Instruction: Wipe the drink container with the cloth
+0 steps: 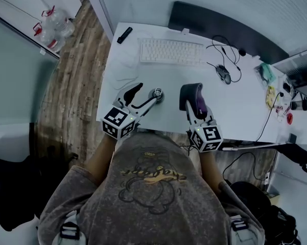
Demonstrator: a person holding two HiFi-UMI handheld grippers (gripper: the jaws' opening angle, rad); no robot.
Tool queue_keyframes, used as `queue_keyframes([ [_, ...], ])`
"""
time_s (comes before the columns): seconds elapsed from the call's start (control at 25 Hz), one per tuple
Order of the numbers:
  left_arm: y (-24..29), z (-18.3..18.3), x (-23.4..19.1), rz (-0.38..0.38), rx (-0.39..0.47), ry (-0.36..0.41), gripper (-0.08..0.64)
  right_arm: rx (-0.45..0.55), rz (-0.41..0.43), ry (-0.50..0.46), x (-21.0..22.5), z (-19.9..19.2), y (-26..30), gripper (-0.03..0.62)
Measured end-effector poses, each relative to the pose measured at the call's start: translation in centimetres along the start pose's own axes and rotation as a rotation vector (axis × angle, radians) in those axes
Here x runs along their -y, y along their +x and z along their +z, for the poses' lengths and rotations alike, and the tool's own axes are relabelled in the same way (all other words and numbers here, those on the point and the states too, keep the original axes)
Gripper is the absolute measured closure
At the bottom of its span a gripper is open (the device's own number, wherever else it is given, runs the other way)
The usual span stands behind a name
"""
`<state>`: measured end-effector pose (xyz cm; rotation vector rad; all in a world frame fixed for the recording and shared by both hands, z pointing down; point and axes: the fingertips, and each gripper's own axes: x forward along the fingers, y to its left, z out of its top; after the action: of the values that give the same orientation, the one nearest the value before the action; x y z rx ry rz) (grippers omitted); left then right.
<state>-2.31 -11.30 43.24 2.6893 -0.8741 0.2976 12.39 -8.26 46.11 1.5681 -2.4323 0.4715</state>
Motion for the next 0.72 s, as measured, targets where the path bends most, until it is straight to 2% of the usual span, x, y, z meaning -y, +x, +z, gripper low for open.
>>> queue_keyframes([
  [0.24,1.9,-1.8,0.4,-0.047,-0.072,0.064,0.259,-0.005,0.011,0.005,0.4,-0.2,0.2,0.538],
  [0.48,3.7,-4.2,0.6,-0.09,-0.152,0.081,0.259,-0.011,0.011,0.018,0.7,-0.6,0.2,0.538],
  [0.72,5.6,-6.7,0.5,-0.101,-0.221,0.092,0.259,-0.015,-0.003,0.032,1.5,-0.9,-0.3,0.538],
])
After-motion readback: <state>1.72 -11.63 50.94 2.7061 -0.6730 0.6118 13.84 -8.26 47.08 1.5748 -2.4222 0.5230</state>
